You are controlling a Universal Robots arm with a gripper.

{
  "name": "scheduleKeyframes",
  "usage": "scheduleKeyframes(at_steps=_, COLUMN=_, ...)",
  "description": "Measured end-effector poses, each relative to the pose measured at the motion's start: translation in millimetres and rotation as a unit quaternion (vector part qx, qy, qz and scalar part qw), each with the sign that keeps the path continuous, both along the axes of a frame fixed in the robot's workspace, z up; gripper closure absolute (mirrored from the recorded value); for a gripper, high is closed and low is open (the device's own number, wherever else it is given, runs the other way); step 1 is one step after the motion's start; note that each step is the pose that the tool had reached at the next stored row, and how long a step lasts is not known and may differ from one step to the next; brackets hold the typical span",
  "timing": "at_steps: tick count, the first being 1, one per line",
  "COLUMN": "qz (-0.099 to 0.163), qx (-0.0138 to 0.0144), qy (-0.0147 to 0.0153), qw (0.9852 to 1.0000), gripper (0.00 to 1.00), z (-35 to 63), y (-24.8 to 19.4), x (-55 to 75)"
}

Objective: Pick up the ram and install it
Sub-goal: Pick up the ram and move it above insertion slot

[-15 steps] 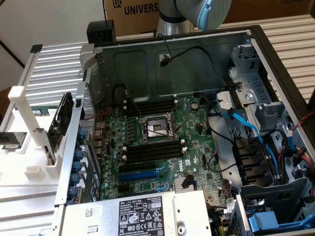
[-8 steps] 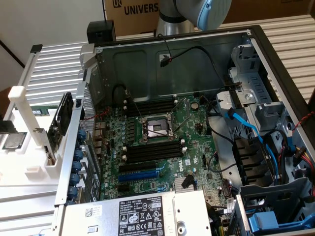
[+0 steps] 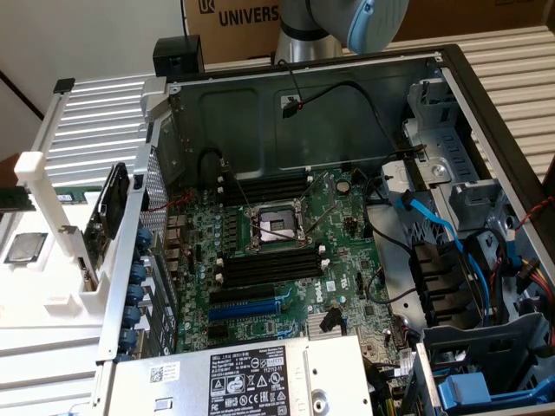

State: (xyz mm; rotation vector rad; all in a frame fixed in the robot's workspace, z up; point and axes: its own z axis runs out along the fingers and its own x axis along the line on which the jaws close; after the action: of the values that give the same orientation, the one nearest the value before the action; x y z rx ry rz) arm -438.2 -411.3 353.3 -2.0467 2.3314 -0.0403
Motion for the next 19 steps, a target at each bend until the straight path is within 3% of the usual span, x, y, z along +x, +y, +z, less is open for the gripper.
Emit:
scheduleKeyframes(at_steps=11, qz=0.000, qx=0.0000, qy=-0.0001, qw=1.0000, gripper=0.88, z=39.7, y=0.3, x=27.6)
scheduleKeyframes(at_steps=19, qz=0.000, qx=0.0000, qy=0.0000, qw=1.0000, gripper=0.88, z=50.2, y=1.2, x=47.8)
